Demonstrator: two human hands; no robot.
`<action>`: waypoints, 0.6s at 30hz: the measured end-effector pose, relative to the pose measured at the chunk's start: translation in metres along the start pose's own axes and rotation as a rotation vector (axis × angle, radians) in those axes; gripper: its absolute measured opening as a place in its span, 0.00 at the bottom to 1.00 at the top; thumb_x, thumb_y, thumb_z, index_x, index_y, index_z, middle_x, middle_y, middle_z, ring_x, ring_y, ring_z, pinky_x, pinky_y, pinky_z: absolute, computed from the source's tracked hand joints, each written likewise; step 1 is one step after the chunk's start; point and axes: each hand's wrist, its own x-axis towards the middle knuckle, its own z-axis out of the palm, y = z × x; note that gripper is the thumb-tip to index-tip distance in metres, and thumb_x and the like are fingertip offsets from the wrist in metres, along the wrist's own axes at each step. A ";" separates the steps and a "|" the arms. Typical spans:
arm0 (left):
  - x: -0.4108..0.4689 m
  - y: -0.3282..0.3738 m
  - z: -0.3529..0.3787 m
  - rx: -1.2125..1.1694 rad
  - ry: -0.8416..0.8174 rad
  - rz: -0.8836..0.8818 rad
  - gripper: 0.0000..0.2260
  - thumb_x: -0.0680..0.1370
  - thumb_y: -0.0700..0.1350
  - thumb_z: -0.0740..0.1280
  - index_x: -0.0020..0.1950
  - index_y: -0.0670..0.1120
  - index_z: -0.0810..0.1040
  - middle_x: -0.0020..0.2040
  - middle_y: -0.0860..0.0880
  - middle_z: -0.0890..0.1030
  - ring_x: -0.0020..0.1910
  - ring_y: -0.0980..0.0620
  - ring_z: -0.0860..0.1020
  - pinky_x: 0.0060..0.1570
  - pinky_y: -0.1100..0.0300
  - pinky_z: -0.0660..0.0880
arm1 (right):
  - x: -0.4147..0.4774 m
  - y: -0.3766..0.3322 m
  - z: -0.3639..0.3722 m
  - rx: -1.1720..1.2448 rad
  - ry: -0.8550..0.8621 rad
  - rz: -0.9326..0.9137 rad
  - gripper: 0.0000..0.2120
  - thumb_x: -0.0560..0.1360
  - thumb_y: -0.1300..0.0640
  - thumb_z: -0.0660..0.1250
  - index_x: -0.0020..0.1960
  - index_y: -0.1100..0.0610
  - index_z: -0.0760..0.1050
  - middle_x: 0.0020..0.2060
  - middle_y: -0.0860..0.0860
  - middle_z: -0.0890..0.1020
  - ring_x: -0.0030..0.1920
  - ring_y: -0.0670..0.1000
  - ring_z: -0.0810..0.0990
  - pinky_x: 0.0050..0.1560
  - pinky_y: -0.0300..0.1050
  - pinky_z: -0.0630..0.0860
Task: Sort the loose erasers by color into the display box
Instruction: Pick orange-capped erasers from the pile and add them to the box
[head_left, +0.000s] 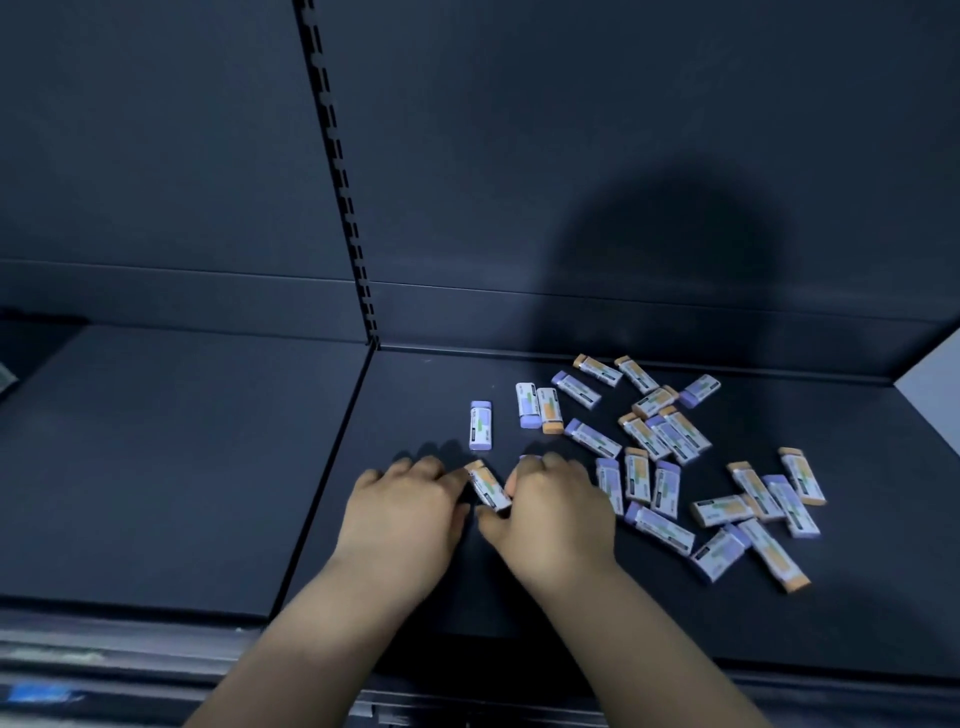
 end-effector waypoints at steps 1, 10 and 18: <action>0.000 0.000 0.002 0.001 -0.011 -0.002 0.19 0.80 0.54 0.54 0.70 0.57 0.65 0.61 0.55 0.72 0.62 0.51 0.69 0.54 0.58 0.64 | -0.002 -0.001 0.001 -0.015 -0.011 -0.024 0.23 0.71 0.39 0.65 0.57 0.54 0.73 0.57 0.50 0.74 0.59 0.53 0.71 0.53 0.48 0.70; 0.008 -0.001 0.002 -0.014 -0.032 0.024 0.20 0.80 0.58 0.52 0.71 0.59 0.62 0.65 0.55 0.69 0.65 0.50 0.67 0.59 0.56 0.62 | 0.053 0.056 -0.044 0.104 0.080 -0.034 0.09 0.74 0.46 0.65 0.51 0.49 0.77 0.52 0.49 0.76 0.59 0.52 0.71 0.53 0.45 0.70; 0.012 -0.002 -0.001 0.007 -0.071 0.037 0.22 0.78 0.62 0.55 0.71 0.58 0.62 0.67 0.55 0.68 0.66 0.51 0.66 0.59 0.56 0.62 | 0.111 0.069 -0.030 0.035 -0.150 -0.125 0.28 0.72 0.47 0.68 0.70 0.48 0.66 0.66 0.53 0.70 0.67 0.55 0.66 0.64 0.44 0.64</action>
